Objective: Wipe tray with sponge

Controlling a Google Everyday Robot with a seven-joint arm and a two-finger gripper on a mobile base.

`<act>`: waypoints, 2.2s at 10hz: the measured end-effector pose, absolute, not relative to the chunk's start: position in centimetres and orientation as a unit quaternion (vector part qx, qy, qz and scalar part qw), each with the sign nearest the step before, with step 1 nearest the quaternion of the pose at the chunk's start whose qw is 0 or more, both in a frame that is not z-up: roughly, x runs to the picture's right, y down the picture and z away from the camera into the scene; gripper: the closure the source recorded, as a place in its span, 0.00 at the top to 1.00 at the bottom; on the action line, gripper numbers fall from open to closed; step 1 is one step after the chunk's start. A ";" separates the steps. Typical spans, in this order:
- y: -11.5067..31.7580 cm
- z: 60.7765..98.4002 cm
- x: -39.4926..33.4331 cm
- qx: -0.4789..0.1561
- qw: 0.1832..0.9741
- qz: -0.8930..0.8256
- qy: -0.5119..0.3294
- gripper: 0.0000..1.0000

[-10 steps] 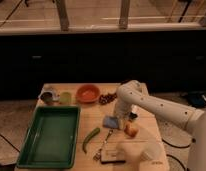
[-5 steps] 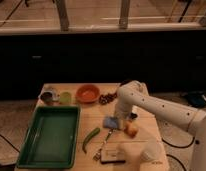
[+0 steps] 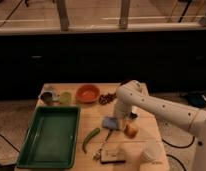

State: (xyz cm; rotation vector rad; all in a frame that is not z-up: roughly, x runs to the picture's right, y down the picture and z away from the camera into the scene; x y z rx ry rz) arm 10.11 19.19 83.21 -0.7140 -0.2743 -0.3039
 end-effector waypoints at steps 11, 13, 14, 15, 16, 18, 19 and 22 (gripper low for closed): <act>18.2 80.3 7.6 -0.328 0.919 -0.173 -0.130 0.10; 18.1 79.8 7.2 -0.325 0.920 -0.179 -0.129 0.07; 18.0 79.6 6.8 -0.323 0.919 -0.184 -0.129 0.07; 17.9 79.4 6.6 -0.321 0.919 -0.187 -0.129 0.07; 17.8 79.2 6.1 -0.320 0.919 -0.192 -0.130 0.07; 17.4 78.9 5.3 -0.315 0.918 -0.204 -0.131 0.08; 17.4 78.8 5.0 -0.314 0.917 -0.210 -0.132 0.14; 17.2 78.3 4.0 -0.308 0.915 -0.225 -0.133 0.06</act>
